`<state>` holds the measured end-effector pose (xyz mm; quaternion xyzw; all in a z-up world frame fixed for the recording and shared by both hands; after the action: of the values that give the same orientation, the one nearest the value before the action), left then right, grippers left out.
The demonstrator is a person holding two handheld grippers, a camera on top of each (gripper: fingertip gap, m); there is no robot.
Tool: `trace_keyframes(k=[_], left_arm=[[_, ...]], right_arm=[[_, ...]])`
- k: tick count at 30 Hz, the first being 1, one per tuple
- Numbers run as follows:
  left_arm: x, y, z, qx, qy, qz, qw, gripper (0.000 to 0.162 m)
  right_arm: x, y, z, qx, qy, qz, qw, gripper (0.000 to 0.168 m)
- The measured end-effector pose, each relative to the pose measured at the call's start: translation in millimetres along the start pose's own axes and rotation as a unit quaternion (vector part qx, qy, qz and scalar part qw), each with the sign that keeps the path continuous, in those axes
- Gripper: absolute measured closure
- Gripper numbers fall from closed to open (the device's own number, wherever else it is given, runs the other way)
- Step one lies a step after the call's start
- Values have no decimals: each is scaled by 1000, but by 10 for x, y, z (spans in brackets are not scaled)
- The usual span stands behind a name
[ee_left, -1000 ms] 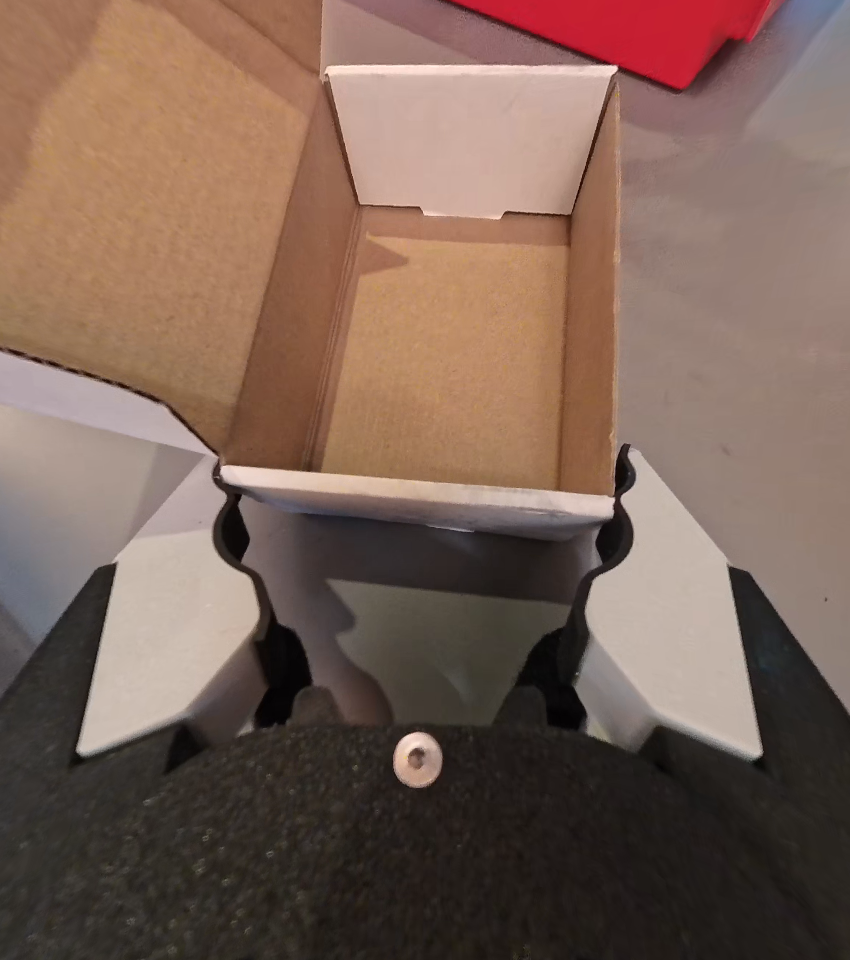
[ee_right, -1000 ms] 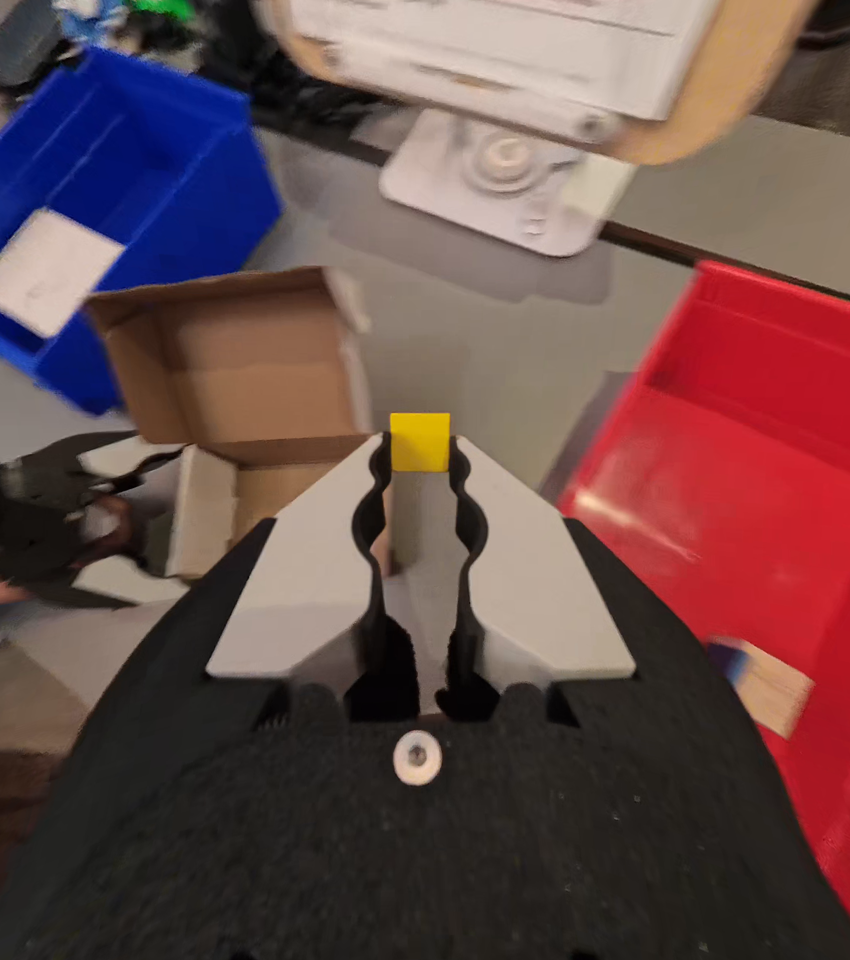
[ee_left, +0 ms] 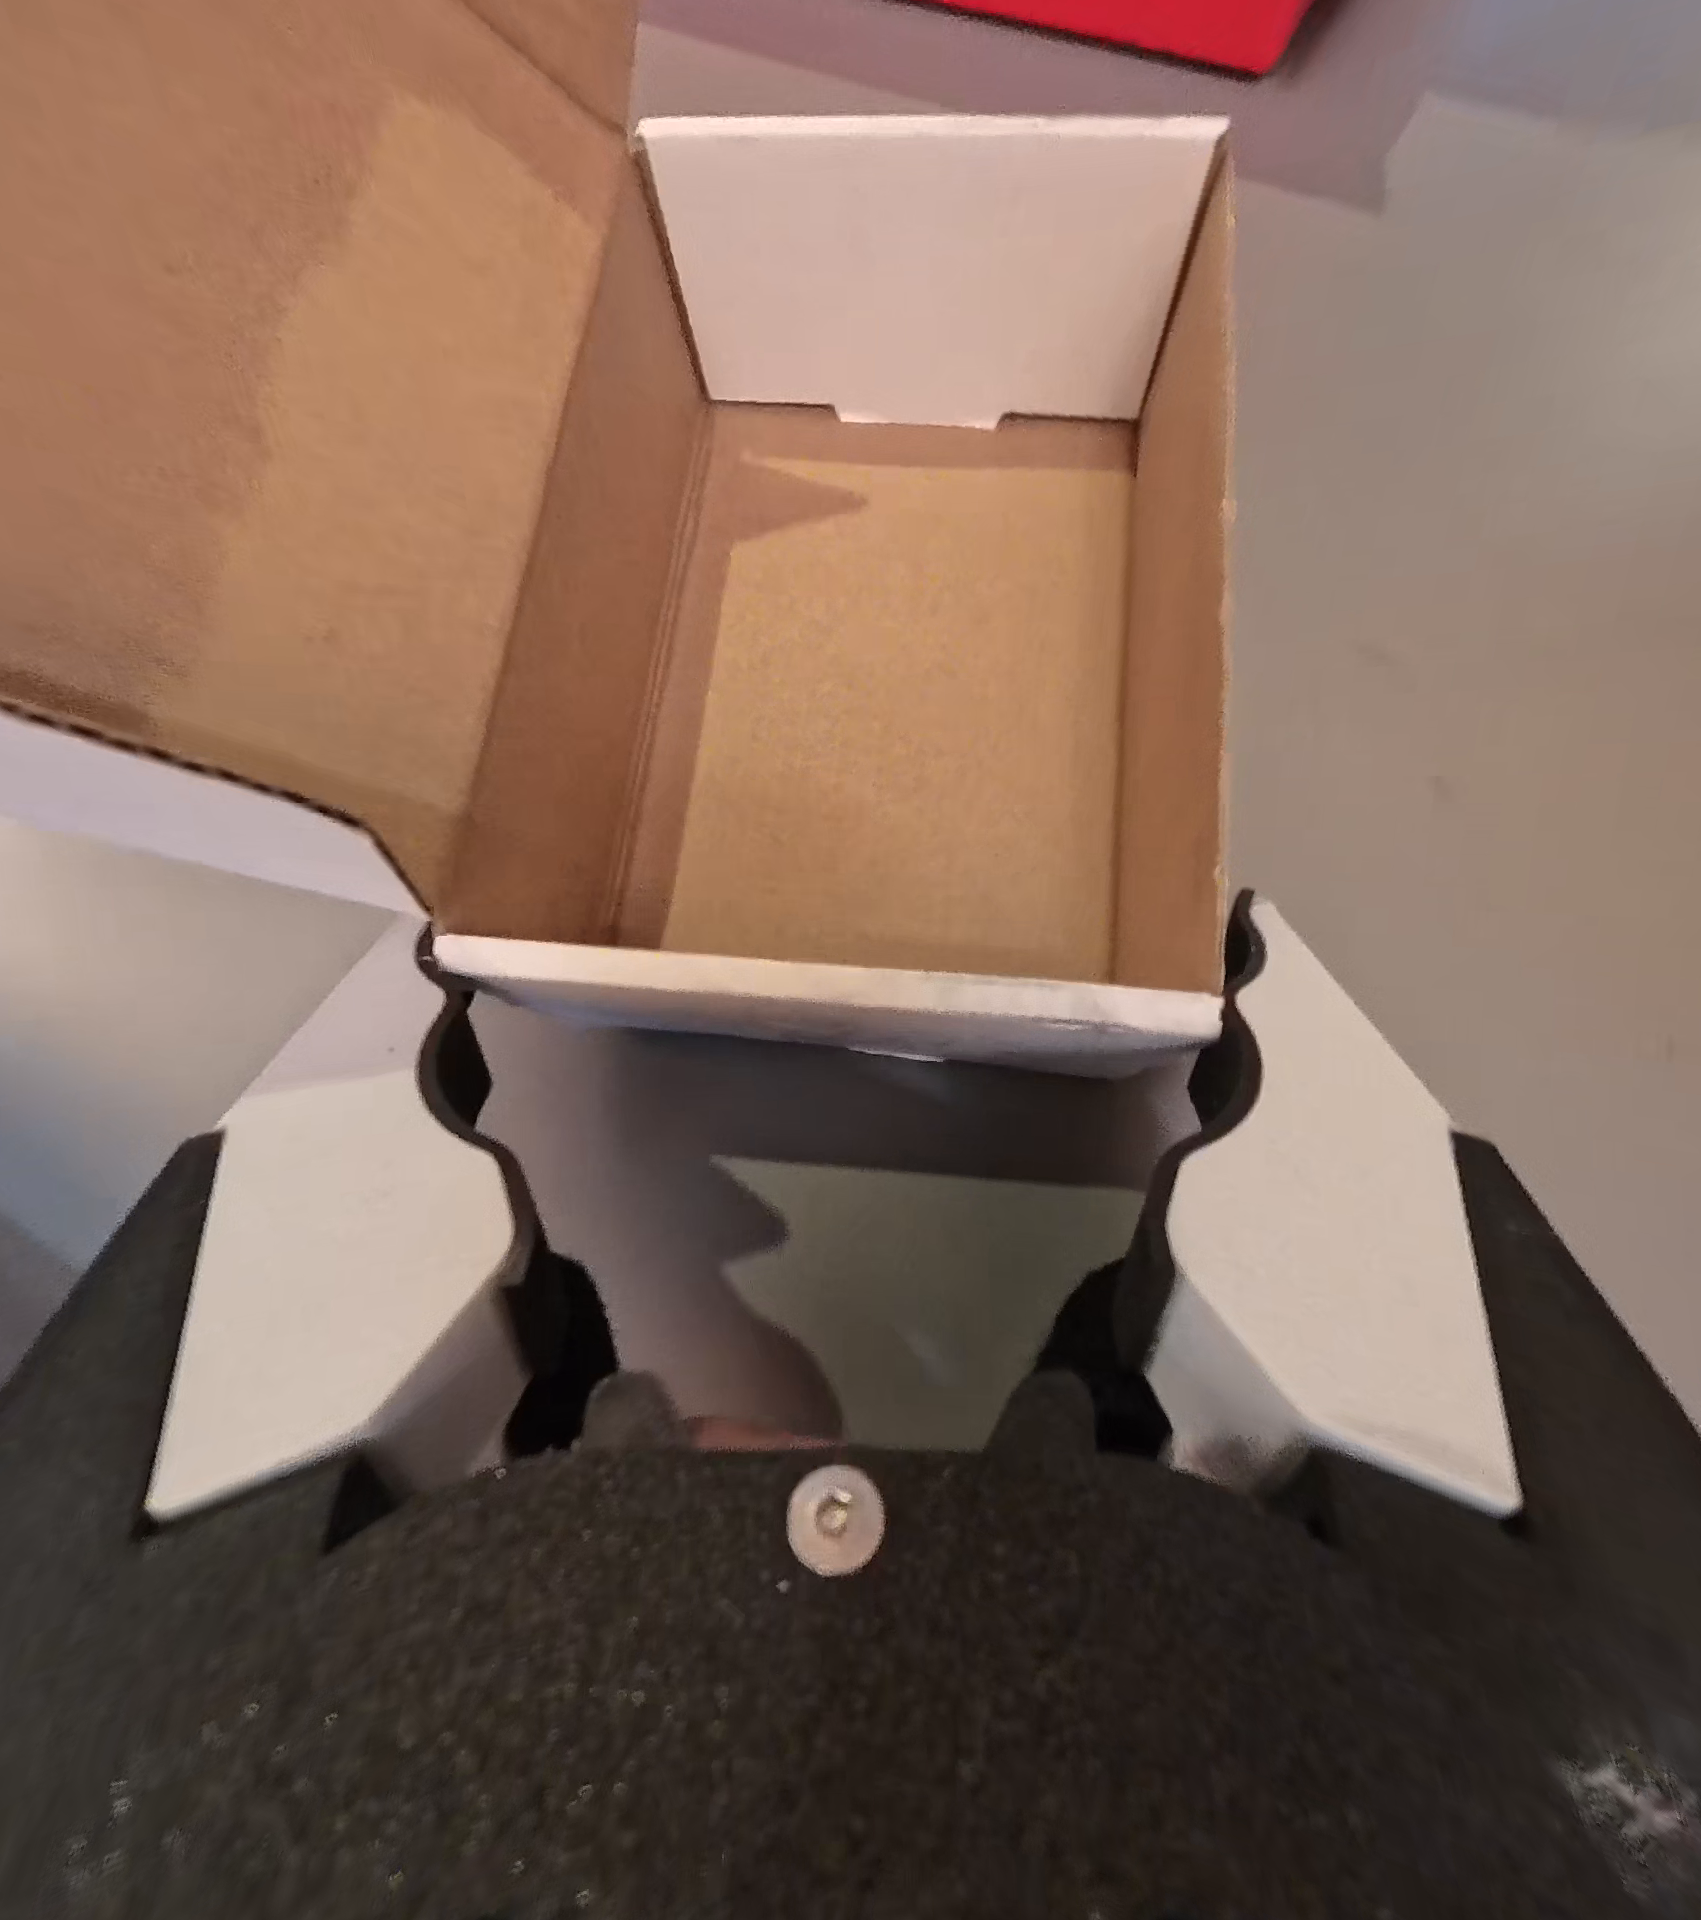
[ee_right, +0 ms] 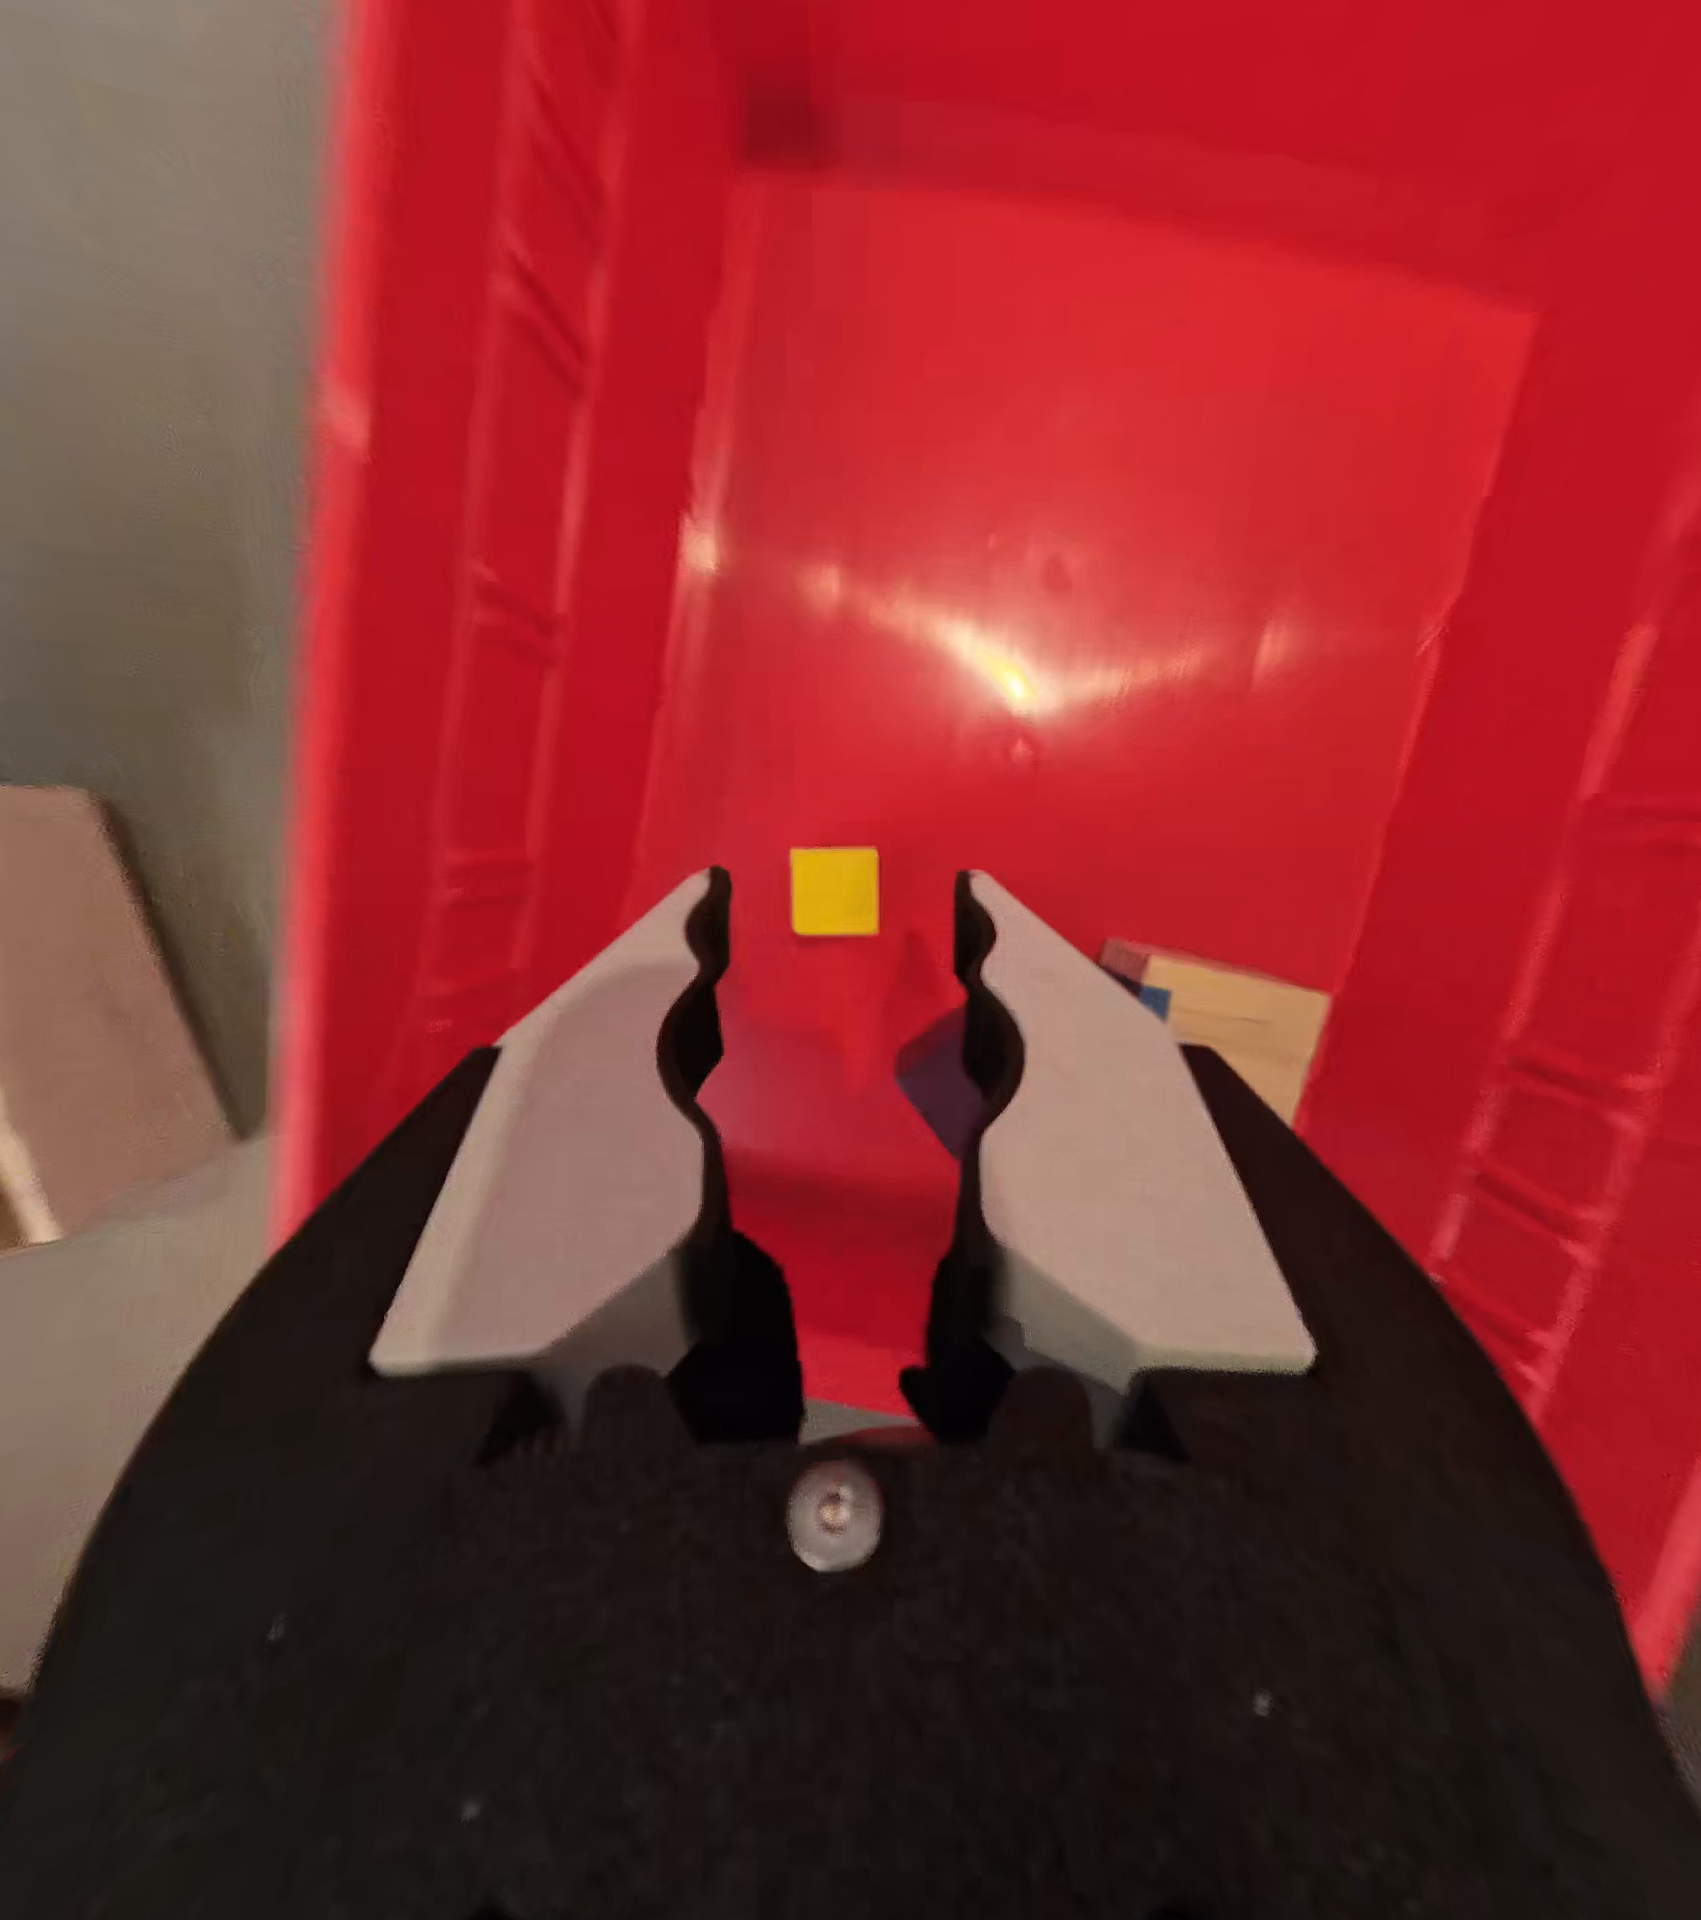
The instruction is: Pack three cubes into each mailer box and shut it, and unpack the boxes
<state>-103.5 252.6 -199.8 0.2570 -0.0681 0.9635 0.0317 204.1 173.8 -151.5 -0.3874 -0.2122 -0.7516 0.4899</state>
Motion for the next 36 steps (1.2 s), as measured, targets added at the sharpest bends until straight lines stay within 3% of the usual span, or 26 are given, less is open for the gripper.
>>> trace_keyframes(k=[1, 5, 8, 11, 14, 18, 22, 28, 32, 36], left_arm=[[15, 8, -17, 3, -4, -12, 1000, 26], [120, -63, 7, -3, 4, -23, 1000, 25], [330, -83, 154, 31, 40, -33, 998, 33], [561, -116, 397, 113, 111, -45, 986, 41], [616, -216, 585, 172, 161, -37, 971, 48], [509, -284, 700, 168, 183, -6, 969, 55], [443, -138, 737, 143, 181, 0, 973, 54], [516, 123, 570, 112, 153, -20, 982, 80], [479, 239, 356, 98, 115, -23, 988, 77], [458, 224, 290, 82, 94, -10, 992, 76]], right_arm=[[147, -67, 165, 7, 37, 10, 999, 126], [684, -706, 696, 54, 198, 96, 974, 117], [872, -1475, 637, 91, 246, 221, 939, 112], [724, -1917, 359, 105, 285, 272, 913, 108], [397, -1998, 180, 161, 330, 226, 902, 102], [71, -2097, 119, 220, 329, 190, 899, 96], [170, -2298, 63, 222, 330, 218, 891, 96], [309, -2213, -261, 220, 297, 201, 907, 105], [336, -2221, -589, 191, 235, 228, 925, 105], [311, -2190, -687, 218, 235, 213, 923, 103]])
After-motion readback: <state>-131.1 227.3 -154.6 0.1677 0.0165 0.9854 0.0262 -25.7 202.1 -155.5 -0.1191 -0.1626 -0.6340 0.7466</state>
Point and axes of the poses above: each gripper's, where its closed fingertips meet, x back along the fingers, z out of its top, y = z × x across the jaws, the point moved 1 cm from there along x, back along the fingers, and after that the axes turned 12 degrees about y, right-handed, at the moved point
